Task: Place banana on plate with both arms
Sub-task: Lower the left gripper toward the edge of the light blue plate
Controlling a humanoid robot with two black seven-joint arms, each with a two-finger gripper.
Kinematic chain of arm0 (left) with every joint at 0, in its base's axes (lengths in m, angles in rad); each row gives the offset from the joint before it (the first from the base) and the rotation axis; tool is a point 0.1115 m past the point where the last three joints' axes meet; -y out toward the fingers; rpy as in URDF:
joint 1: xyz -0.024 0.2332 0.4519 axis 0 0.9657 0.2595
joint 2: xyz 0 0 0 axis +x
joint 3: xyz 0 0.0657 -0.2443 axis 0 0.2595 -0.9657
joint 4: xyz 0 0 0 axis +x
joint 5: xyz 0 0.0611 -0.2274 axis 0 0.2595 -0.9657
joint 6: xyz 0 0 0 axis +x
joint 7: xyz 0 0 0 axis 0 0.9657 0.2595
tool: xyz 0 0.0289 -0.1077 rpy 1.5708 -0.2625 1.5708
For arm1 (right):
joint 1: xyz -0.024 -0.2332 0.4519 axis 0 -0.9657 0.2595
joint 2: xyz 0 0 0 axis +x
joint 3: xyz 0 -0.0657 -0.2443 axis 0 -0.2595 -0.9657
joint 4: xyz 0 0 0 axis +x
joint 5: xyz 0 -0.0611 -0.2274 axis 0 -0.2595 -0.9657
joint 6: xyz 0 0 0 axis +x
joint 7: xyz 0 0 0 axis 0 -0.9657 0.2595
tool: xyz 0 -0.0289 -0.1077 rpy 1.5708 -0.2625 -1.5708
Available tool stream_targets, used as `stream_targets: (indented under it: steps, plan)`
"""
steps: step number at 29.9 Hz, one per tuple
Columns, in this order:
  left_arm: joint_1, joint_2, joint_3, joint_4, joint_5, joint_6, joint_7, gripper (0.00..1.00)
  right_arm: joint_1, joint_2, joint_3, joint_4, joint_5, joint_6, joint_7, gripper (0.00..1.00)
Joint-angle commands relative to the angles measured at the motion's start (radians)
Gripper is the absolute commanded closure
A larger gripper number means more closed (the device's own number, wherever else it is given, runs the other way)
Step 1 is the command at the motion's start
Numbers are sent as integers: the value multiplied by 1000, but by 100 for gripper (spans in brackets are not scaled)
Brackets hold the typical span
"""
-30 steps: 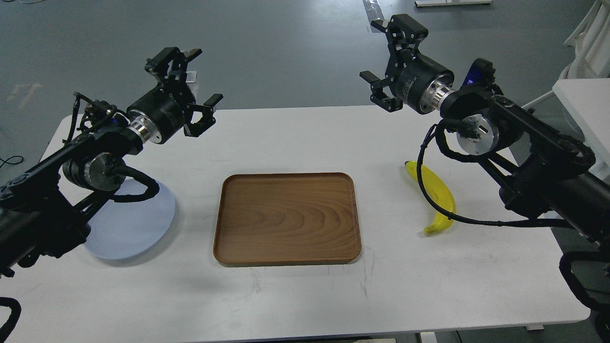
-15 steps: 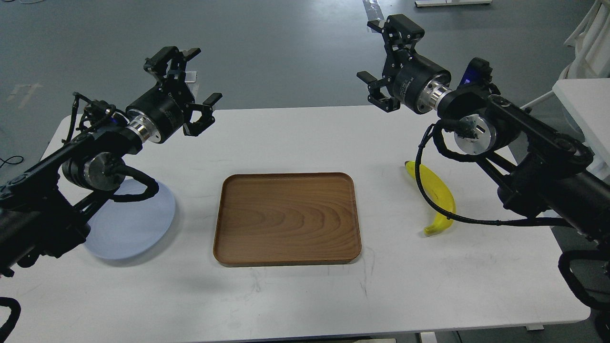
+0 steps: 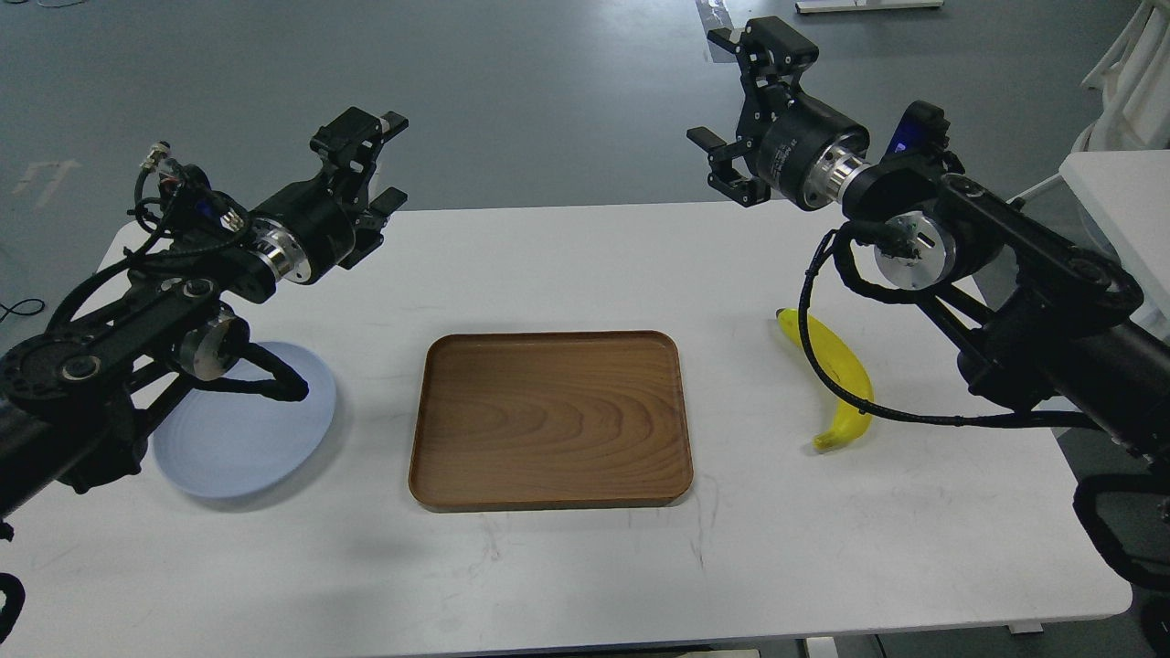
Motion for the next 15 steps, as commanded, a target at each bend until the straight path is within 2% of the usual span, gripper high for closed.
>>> stream_targets:
  steps: [1, 5, 15]
  plan:
    - [2, 39, 40, -31, 140, 49, 4, 2, 10, -3, 1, 0, 0, 1, 0, 0]
    - [-11, 124, 141, -53, 203, 55, 4, 2, 11, -3, 4, 0, 0, 1, 2, 0]
    - [-8, 220, 302, -53, 306, 115, -8, 2, 17, -3, 15, 0, 2, -1, 5, 0]
